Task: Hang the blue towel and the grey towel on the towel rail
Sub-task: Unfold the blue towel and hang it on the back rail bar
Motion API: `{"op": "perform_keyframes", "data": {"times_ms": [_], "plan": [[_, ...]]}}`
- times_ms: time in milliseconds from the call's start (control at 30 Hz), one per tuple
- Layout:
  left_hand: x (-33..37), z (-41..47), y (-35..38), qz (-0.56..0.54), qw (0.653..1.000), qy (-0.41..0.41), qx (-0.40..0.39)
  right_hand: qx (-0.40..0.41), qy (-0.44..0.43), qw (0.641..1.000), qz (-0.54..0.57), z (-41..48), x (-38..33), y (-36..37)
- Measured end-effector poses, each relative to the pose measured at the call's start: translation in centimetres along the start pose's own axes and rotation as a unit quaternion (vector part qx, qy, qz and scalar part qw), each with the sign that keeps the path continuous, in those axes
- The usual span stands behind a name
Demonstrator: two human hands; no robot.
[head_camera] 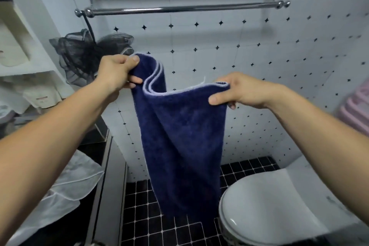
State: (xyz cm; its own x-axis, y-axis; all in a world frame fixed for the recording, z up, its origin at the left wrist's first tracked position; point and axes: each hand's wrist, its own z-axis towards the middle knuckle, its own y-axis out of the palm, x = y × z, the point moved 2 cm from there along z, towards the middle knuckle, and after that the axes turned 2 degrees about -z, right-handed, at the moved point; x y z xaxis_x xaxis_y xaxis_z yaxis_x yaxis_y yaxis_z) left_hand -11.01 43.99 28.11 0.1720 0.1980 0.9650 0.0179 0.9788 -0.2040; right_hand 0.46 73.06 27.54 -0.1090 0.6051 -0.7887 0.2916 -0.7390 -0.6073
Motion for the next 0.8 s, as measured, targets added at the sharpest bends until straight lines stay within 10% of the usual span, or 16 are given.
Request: {"op": "perform_keyframes", "data": {"times_ms": [100, 233, 333, 500, 633, 800], "plan": [[-1.0, -1.1, 0.0, -0.002, 1.000, 0.003, -0.020, 0.099, 0.091, 0.990, -0.052, 0.1, 1.8, -0.5], [-4.1, -3.6, -0.1, -0.020, 0.995, -0.031, -0.098, -0.006, 0.094, 0.993, 0.073, -0.9, 4.4, 0.7], [-6.2, -4.6, -1.0, -0.003, 0.990, -0.067, -0.125, 0.152, 0.181, 0.968, 0.082, -0.7, 6.8, -0.4], [-7.4, -3.9, -3.2, -0.068, 0.992, -0.094, -0.041, -0.107, 0.115, 0.968, 0.194, -1.5, 7.2, 2.6], [-6.8, -4.1, -3.5, -0.065, 0.989, -0.084, -0.099, 0.116, 0.158, 0.965, 0.173, -0.5, 7.6, 1.1], [-7.3, -5.3, -3.0, -0.049, 0.986, -0.069, -0.140, -0.105, 0.128, 0.967, 0.192, -1.1, 7.6, 3.7]]}}
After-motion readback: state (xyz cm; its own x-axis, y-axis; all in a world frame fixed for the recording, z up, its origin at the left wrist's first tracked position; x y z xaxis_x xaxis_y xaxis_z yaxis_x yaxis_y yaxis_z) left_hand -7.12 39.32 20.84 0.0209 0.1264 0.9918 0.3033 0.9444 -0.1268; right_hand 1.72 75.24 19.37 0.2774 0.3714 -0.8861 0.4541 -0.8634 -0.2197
